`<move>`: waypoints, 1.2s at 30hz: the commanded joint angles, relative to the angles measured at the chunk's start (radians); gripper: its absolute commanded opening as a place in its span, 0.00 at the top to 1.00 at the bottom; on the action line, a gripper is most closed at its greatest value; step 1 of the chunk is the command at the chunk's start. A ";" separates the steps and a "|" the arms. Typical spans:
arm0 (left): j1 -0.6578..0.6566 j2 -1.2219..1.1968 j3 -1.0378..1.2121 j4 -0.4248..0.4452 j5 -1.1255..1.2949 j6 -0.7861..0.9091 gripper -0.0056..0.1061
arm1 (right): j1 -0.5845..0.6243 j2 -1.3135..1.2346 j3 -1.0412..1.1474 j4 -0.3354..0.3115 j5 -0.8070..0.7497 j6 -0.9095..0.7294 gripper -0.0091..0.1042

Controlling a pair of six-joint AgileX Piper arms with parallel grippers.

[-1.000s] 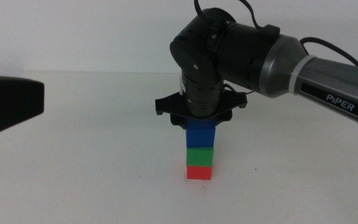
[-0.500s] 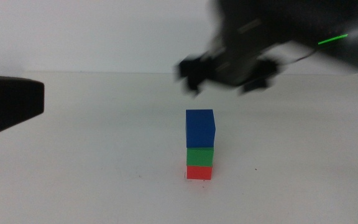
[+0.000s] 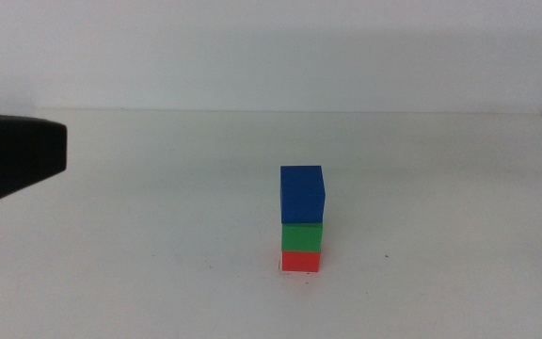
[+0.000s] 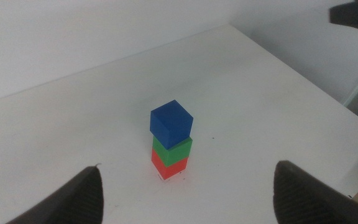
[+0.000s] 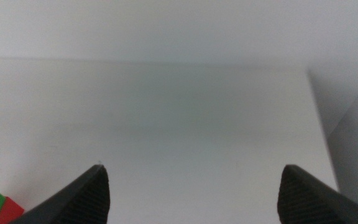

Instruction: Stack red cubes first, then green, then blue cubes in a specific spot.

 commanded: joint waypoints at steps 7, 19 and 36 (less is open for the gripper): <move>0.002 -0.002 0.000 0.003 -0.013 -0.002 0.11 | -0.019 -0.067 0.058 0.027 -0.061 -0.066 0.10; 0.149 -0.021 0.342 -0.067 -0.477 -0.002 0.11 | -0.019 -0.067 0.058 0.027 -0.057 -0.066 0.10; 0.688 -0.688 1.059 -0.102 -0.753 -0.002 0.11 | -0.096 -0.745 0.818 0.038 -0.496 -0.066 0.10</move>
